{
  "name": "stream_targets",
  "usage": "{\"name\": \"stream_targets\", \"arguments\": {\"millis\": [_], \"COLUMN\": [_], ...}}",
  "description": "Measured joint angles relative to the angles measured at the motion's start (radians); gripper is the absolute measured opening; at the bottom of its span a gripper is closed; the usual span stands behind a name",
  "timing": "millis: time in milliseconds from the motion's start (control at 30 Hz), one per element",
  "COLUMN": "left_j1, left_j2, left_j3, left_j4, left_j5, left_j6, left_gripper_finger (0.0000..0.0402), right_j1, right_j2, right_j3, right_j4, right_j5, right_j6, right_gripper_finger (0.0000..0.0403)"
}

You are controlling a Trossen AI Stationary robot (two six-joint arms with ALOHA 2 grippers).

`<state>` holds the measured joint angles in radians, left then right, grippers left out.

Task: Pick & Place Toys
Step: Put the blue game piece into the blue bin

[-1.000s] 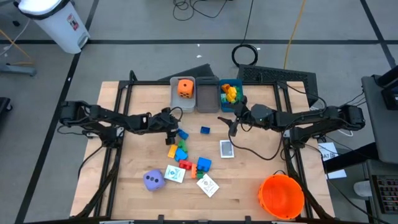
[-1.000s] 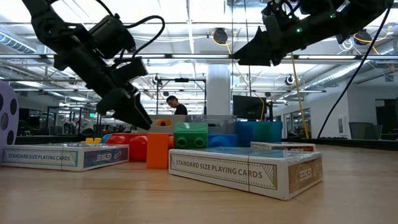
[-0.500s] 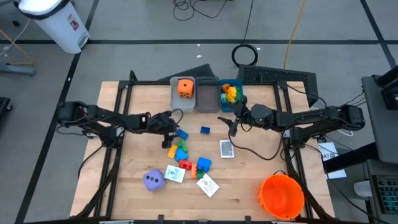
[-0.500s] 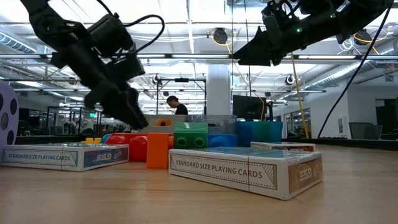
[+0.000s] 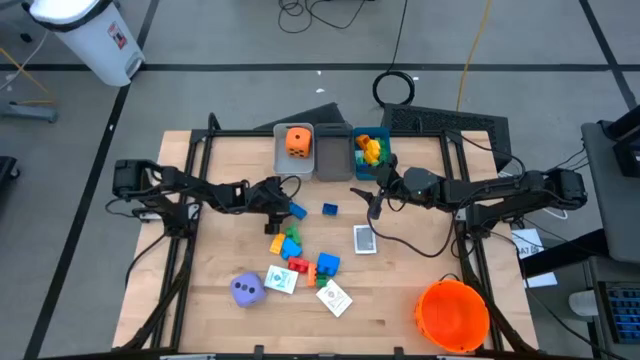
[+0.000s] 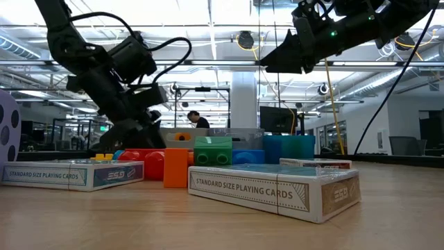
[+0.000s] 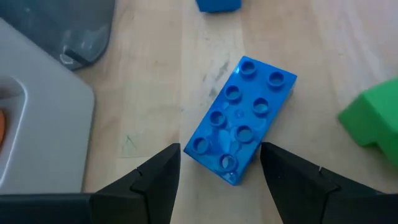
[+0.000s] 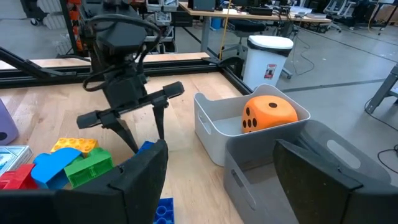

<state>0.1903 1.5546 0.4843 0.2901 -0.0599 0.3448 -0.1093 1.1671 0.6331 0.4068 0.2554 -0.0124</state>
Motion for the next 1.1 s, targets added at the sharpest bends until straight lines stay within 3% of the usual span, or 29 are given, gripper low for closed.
{"name": "stream_targets", "arguments": {"millis": [400,1100], "left_j1": [0.002,0.003], "left_j2": [0.006,0.006], "left_j3": [0.001,0.001], "left_j4": [-0.027,0.078], "left_j5": [0.170,0.191], "left_j6": [-0.104,-0.158], "left_gripper_finger": [0.0230,0.0230], "right_j1": [0.000,0.000], "right_j2": [0.000,0.000], "right_j3": [0.000,0.000], "right_j4": [0.000,0.000], "right_j5": [0.000,0.000], "right_j6": [0.000,0.000], "right_gripper_finger": [0.0279,0.0279]}}
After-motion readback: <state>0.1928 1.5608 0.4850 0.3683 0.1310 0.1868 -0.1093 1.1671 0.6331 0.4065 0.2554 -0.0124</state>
